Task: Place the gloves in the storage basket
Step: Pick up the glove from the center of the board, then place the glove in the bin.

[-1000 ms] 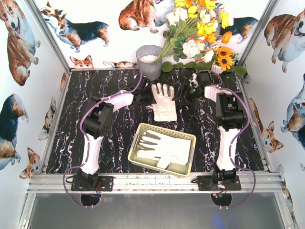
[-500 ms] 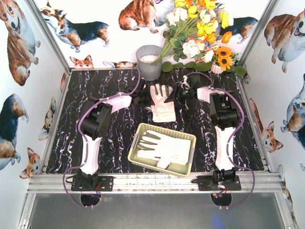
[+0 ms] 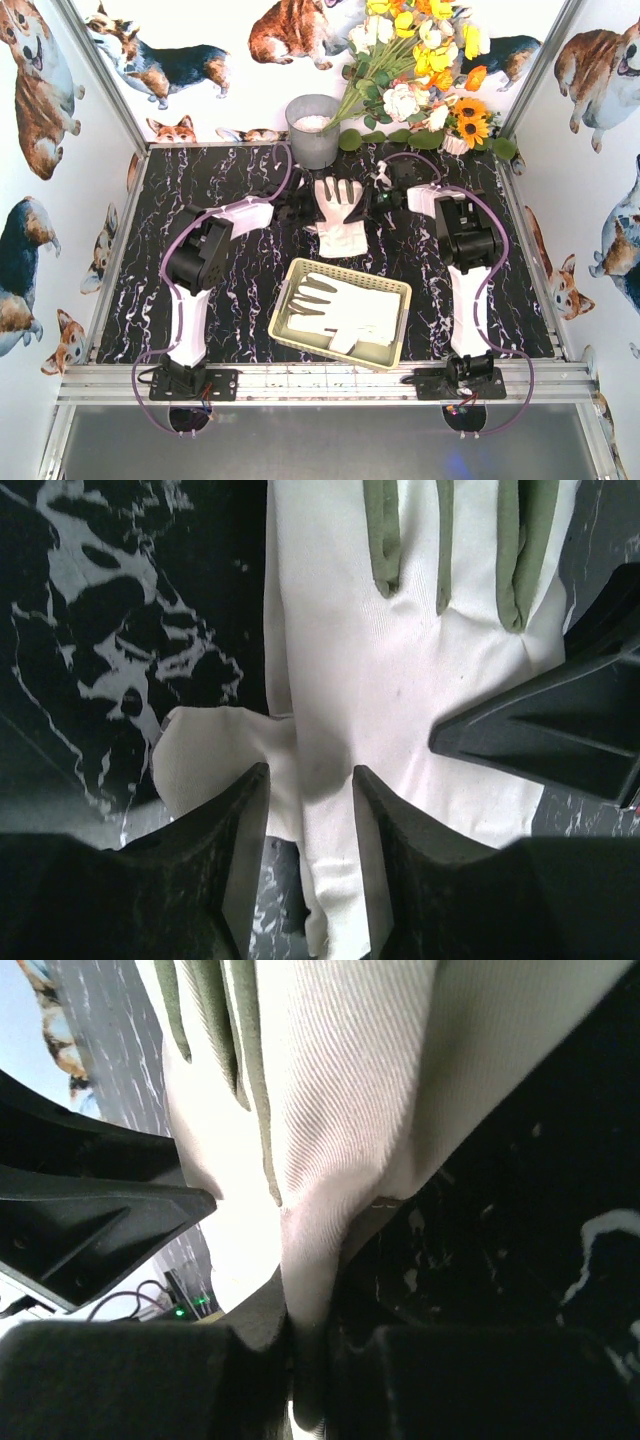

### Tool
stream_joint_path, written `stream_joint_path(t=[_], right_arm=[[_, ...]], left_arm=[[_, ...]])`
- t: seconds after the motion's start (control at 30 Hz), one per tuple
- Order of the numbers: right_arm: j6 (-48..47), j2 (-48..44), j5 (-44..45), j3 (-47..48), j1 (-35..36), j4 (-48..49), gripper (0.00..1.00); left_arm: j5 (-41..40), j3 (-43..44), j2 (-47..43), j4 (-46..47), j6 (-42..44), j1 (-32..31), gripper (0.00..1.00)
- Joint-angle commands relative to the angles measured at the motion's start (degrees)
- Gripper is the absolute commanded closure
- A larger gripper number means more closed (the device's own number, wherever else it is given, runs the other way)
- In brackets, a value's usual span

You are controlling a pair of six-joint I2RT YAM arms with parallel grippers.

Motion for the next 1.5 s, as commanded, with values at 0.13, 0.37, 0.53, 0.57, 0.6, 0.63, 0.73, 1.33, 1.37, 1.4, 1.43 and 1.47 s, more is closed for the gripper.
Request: stream_joint_path(t=[0.13, 0.37, 0.53, 0.57, 0.6, 0.63, 0.73, 1.33, 1.37, 1.4, 1.43, 1.47], right_arm=[[-11.9, -13.4, 11.2, -2.1, 3.4, -6.0, 1.0], [-17.6, -22.6, 18.6, -4.7, 5.1, -10.7, 1.0], [-22.4, -26.4, 19.5, -1.0, 5.2, -16.3, 1.0], [-23.4, -26.6, 18.9, 0.6, 5.2, -18.0, 1.0], [-24.2, -26.9, 18.0, 2.2, 5.2, -19.8, 1.0], [-25.1, -27.2, 17.2, 3.5, 5.2, -22.1, 1.0], [-26.8, -28.9, 13.7, 6.1, 5.1, -25.4, 1.0], [-21.1, -43.8, -11.6, 3.3, 3.6, -23.8, 1.0], [-20.9, -44.2, -12.5, 3.4, 3.5, -24.0, 1.0], [-20.5, -44.4, -13.4, 3.5, 3.3, -24.1, 1.0], [-20.1, -44.5, -14.5, 3.6, 3.3, -24.1, 1.0], [-19.6, -44.7, -15.8, 3.8, 3.2, -24.0, 1.0]], left_arm=[[1.5, -8.3, -9.4, 0.9, 0.8, 0.5, 0.56], [3.3, -15.2, -18.7, 5.8, 2.3, 1.5, 0.43], [7.6, -17.5, -23.3, 9.6, 2.8, 2.4, 0.33], [8.7, -17.6, -24.1, 10.0, 3.3, 2.5, 0.3], [9.7, -17.5, -25.0, 10.3, 3.7, 2.6, 0.27], [11.1, -17.3, -25.7, 10.6, 4.2, 2.8, 0.25], [16.7, -17.0, -27.0, 11.7, 4.2, 3.5, 0.19], [35.4, -20.5, -36.9, 30.5, -10.4, 4.8, 0.1], [36.5, -20.5, -37.2, 31.8, -11.5, 4.8, 0.1], [37.6, -20.3, -37.5, 32.2, -12.3, 4.9, 0.1], [38.5, -20.0, -37.7, 32.1, -12.7, 4.9, 0.1], [39.1, -19.7, -38.0, 31.7, -12.8, 4.8, 0.1]])
